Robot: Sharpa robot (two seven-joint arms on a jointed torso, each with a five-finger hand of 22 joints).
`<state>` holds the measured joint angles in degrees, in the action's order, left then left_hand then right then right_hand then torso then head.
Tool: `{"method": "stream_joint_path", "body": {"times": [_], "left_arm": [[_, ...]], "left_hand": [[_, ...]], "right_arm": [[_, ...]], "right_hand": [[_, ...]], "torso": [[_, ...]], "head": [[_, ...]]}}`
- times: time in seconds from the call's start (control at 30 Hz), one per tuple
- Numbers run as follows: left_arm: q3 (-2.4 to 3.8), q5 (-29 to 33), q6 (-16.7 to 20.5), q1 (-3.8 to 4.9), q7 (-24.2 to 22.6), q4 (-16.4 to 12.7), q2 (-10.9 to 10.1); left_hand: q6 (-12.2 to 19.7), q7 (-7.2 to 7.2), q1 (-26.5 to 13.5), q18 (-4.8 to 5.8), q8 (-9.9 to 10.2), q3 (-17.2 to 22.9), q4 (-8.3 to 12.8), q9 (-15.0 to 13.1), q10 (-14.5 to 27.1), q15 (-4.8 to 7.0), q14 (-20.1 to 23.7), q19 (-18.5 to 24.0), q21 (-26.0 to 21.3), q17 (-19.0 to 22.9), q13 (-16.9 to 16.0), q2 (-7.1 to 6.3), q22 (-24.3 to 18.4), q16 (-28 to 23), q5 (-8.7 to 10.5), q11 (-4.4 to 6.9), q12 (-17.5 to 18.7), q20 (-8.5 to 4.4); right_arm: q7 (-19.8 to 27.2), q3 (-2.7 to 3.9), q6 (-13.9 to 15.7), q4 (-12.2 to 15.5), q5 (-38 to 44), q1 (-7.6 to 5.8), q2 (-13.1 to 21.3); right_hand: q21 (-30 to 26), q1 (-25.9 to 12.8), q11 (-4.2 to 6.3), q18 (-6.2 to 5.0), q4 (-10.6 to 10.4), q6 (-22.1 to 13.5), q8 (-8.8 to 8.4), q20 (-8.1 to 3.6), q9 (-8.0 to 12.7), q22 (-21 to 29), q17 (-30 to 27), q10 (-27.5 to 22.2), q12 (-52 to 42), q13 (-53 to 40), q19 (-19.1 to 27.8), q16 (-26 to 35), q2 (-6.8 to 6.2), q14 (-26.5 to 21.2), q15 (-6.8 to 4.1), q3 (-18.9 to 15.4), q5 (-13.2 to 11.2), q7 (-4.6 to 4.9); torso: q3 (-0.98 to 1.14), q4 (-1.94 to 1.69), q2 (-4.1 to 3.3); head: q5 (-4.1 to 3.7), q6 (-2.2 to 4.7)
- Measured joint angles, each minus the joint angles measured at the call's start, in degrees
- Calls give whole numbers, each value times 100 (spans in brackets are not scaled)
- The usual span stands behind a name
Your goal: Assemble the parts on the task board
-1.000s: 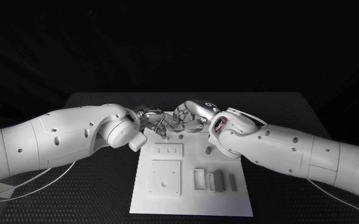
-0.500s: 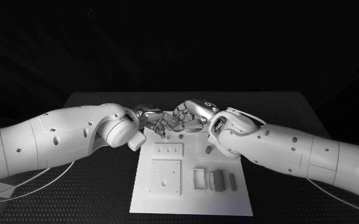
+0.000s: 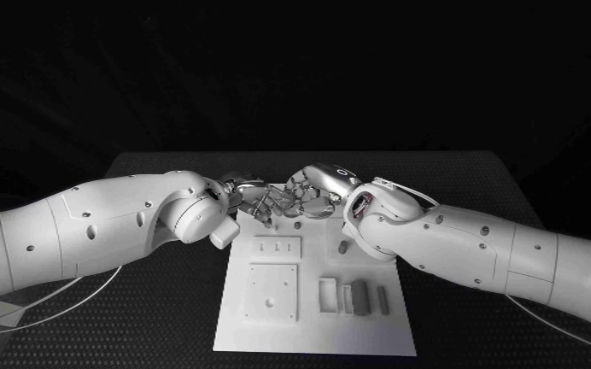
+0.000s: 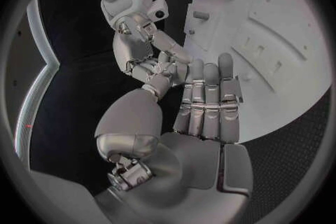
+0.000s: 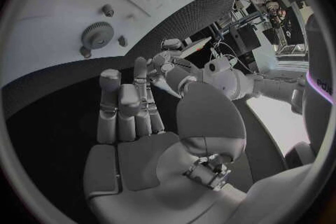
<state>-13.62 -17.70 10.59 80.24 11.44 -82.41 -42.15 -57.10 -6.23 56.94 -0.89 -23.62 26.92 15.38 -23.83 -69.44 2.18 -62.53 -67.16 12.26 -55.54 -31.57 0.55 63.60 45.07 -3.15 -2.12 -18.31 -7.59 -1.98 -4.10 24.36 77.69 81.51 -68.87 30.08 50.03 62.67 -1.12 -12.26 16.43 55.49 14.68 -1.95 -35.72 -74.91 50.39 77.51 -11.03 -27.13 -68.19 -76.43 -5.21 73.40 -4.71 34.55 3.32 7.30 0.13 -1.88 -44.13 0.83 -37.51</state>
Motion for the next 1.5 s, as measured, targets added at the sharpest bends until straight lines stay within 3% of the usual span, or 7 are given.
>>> {"method": "stream_joint_path", "body": {"times": [0.2, 0.63, 0.93, 1.03, 1.1, 1.17, 1.5], "left_arm": [[2, -3, 4, 1, 4, -2, -2], [4, -19, 58, 0, -6, -4, -14], [4, -25, 79, -1, -10, -10, -17], [4, -27, 88, -1, -10, -9, -22], [5, -33, 94, 0, -9, 1, -25], [6, -47, 100, 1, 5, 8, -35], [6, -317, 139, 2, 266, 8, -106]], "left_hand": [[-24, 27, 220, 1, 4, 211, 94, -10, 1, 9, 10, -20, 0, 9, -28, -6, 40, 41, 13, -1, -32, -21], [-158, 90, 255, 3, -52, 368, 1, -10, -134, 118, -102, -104, 46, 18, -114, 29, 142, 251, 55, 93, -183, -103], [-194, 93, 254, 5, -52, 391, -23, -8, -154, 130, -134, -145, 67, 23, -151, 27, 216, 348, 32, 113, -263, -141], [-196, 95, 254, 6, -52, 391, -23, -7, -164, 130, -134, -145, 67, 23, -161, 27, 232, 370, 32, 123, -271, -141], [-197, 96, 254, 5, -52, 391, -23, -6, -172, 129, -134, -146, 67, 23, -167, 26, 242, 370, 32, 131, -271, -141], [-201, 95, 247, 5, -52, 390, -23, -6, -172, 140, -145, -160, 67, 23, -177, 20, 260, 411, 32, 131, -298, -155], [-300, 132, 184, 7, -52, 392, -60, -5, -270, 221, -249, -271, 151, 38, -242, -43, 392, 600, 33, 198, -446, -224]], "right_arm": [[0, -2, 0, 1, 5, 3, 1], [-7, -5, -15, -4, 11, 10, 8], [-11, -4, -24, -12, 10, 11, 14], [-11, -6, -27, -25, -12, 14, 29], [-10, -8, -29, -36, -33, 14, 67], [-9, -8, -29, -65, -57, 15, 122], [-9, -7, -4, -112, -134, 11, 477]], "right_hand": [[0, 0, 0, 0, 0, 0, 0, 1, 0, 0, 0, 0, 0, -5, 0, 0, 0, 1, 1, 0, 0, 0], [0, 0, 1, 0, 0, 9, 0, 3, 0, 0, 0, -2, 0, -11, 1, 0, 0, -14, -14, 0, 0, -9], [-24, -34, 2, 0, 0, 8, 0, 4, 1, 0, 0, -4, 57, -27, 1, 0, -35, -13, -13, 0, 0, -10], [-110, -153, -141, -1, -6, -299, -187, 21, 98, 0, -14, -362, 296, 29, 72, 71, -154, -151, 73, -53, 0, 88], [-138, -258, -247, 0, -24, -530, -387, 36, 193, 0, -15, -600, 452, 89, 139, 88, -258, -233, 196, -138, 0, 104], [-148, -279, -327, 1, -21, -660, -473, 50, 246, 0, -12, -681, 522, 108, 158, 88, -279, -267, 269, -201, 0, 135], [-167, -247, -379, 79, -8, -768, -486, 54, 275, 0, -2, -751, 533, 111, 179, 88, -310, -286, 288, -229, 0, 204]], "torso": [[0, 0, 0], [0, -2, 1], [0, -2, 1], [-2, -2, 1], [-2, -2, 2], [-3, -3, 2], [-3, -4, 6]], "head": [[-2, -4], [-3, -9], [-2, -8], [-1, -5], [1, -5], [2, -5], [33, -14]]}}
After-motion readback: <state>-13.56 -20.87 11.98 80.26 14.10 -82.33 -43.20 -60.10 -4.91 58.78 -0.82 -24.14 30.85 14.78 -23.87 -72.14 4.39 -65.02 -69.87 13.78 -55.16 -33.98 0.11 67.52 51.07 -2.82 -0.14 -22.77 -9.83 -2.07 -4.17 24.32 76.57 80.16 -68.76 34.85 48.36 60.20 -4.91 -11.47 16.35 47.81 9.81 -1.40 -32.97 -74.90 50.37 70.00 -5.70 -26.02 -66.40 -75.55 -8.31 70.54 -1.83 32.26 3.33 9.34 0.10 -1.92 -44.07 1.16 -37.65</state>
